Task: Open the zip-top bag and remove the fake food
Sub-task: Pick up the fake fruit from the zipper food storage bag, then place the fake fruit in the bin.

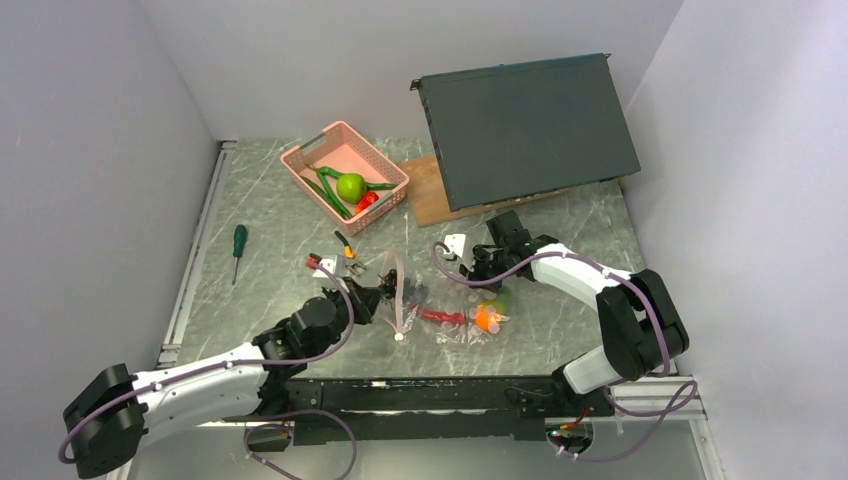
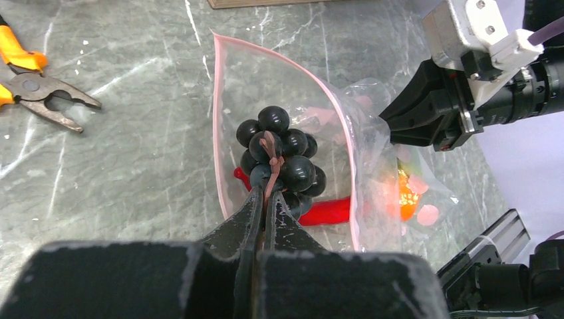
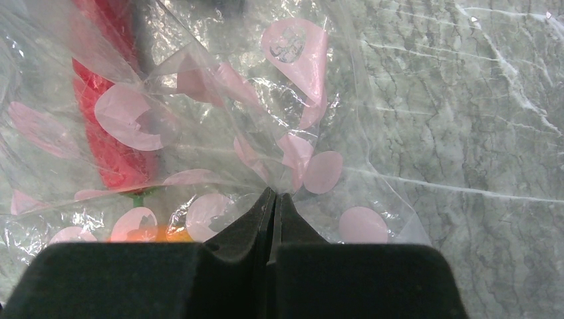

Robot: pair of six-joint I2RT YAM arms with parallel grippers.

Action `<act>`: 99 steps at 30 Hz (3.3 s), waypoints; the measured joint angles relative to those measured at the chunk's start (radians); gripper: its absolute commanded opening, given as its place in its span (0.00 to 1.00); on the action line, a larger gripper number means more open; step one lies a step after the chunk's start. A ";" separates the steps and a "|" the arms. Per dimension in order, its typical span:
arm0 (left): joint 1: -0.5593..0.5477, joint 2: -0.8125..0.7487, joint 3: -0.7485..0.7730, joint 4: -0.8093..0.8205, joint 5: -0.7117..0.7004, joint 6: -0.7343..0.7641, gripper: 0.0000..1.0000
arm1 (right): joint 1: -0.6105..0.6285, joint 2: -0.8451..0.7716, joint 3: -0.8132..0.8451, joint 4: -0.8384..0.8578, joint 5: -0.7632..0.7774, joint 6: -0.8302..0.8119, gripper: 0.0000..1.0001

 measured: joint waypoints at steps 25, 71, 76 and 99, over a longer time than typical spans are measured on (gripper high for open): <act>0.029 -0.107 0.089 -0.174 -0.035 0.103 0.00 | -0.001 0.000 0.000 -0.007 0.000 -0.001 0.00; 0.416 -0.079 0.415 -0.393 0.173 0.299 0.00 | -0.001 0.017 0.000 -0.014 -0.001 -0.002 0.00; 0.533 0.007 0.489 -0.393 0.267 0.326 0.05 | -0.001 0.020 0.000 -0.014 -0.001 -0.002 0.00; 0.870 0.616 1.005 -0.495 0.542 0.370 0.00 | 0.001 0.034 0.000 -0.018 0.003 -0.016 0.00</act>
